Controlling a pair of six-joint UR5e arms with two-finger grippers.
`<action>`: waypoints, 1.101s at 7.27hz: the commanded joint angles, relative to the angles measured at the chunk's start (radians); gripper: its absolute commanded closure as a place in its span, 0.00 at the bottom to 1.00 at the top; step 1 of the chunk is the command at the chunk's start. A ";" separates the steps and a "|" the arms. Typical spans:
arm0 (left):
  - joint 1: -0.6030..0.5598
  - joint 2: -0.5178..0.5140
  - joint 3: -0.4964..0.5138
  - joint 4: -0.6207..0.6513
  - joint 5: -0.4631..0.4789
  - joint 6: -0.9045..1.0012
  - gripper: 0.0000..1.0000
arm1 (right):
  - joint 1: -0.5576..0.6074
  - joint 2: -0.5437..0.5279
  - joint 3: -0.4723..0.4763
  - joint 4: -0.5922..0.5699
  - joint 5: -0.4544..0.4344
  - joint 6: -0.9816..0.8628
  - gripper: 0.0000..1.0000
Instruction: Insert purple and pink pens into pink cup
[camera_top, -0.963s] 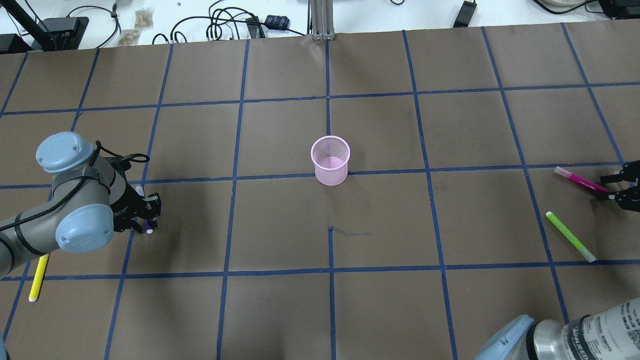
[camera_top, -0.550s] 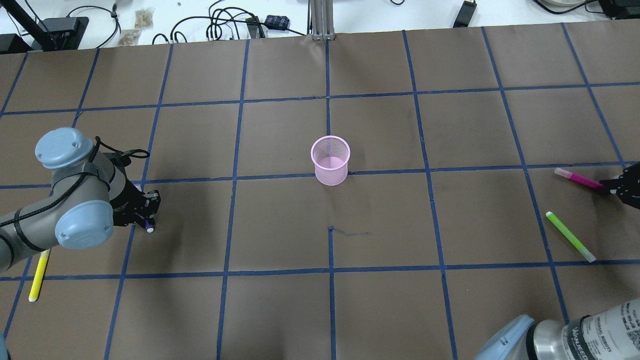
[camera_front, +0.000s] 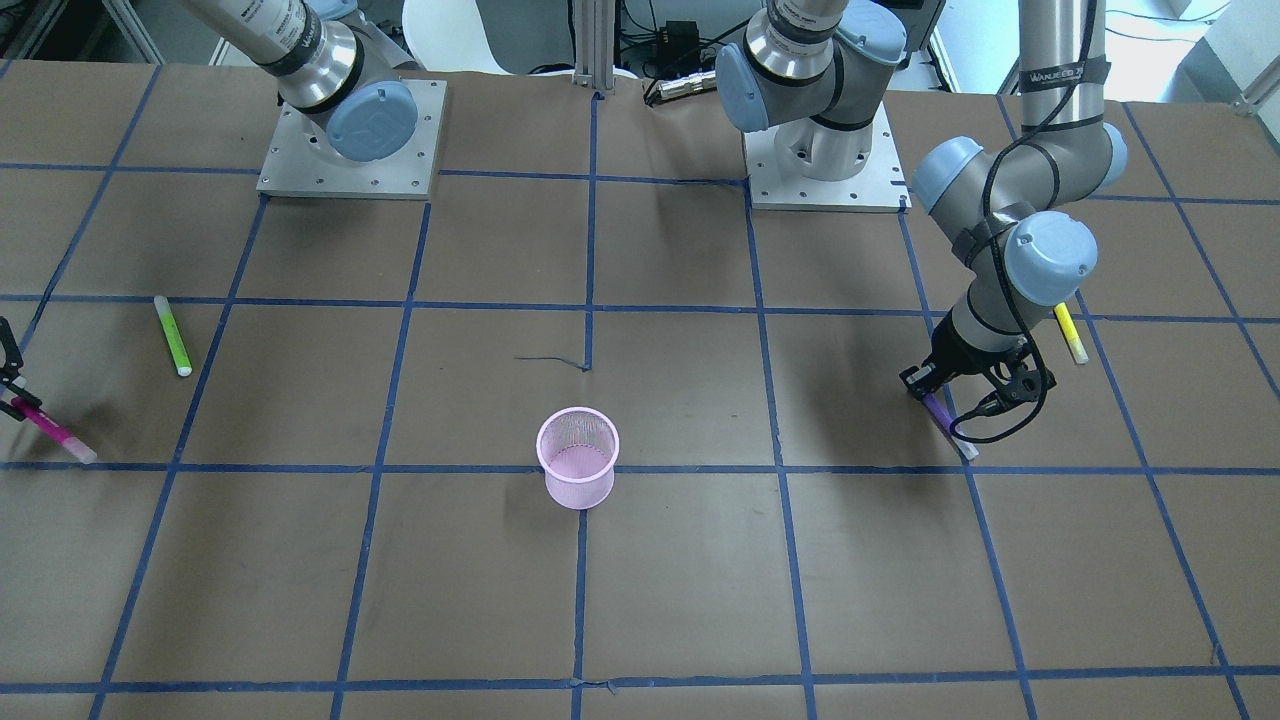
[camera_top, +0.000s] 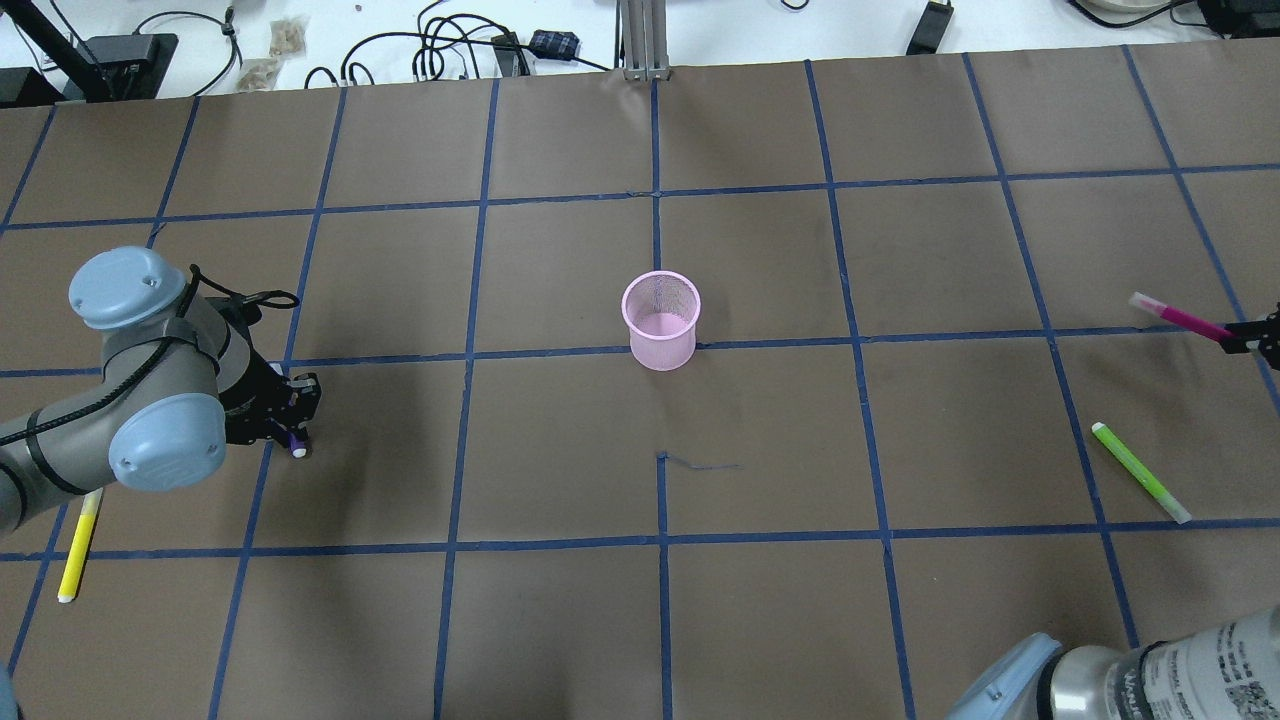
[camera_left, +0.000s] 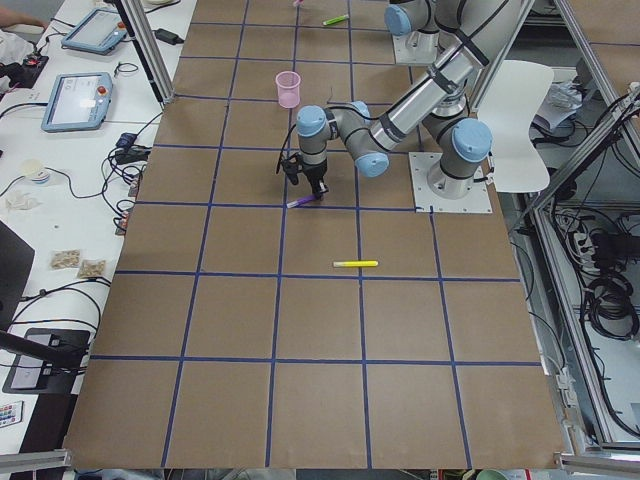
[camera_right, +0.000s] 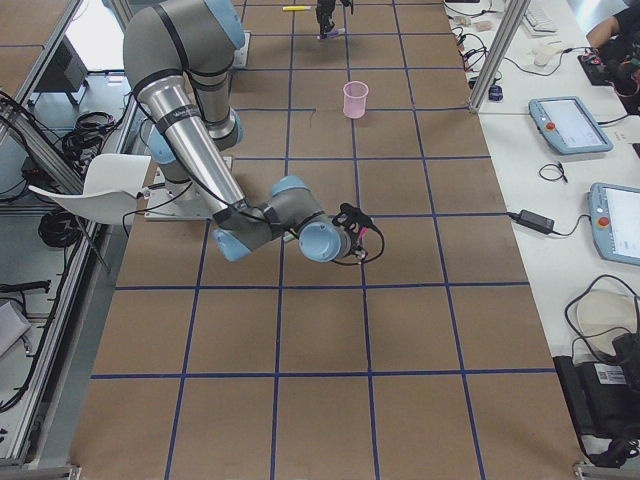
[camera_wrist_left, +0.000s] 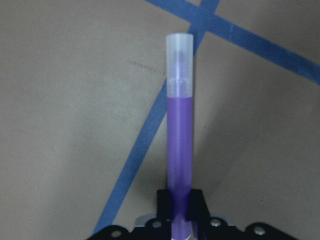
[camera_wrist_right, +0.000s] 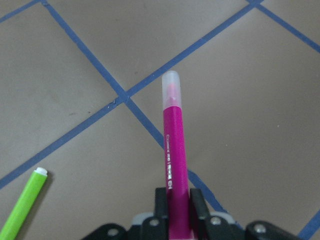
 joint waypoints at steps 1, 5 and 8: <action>0.000 0.011 0.063 -0.115 -0.006 0.004 1.00 | 0.197 -0.154 -0.002 0.001 -0.086 0.290 0.98; -0.002 0.020 0.145 -0.238 -0.068 0.012 1.00 | 0.687 -0.215 -0.058 -0.019 -0.252 1.076 0.99; 0.000 0.019 0.196 -0.312 -0.095 0.027 1.00 | 0.998 -0.164 -0.161 0.006 -0.432 1.468 0.98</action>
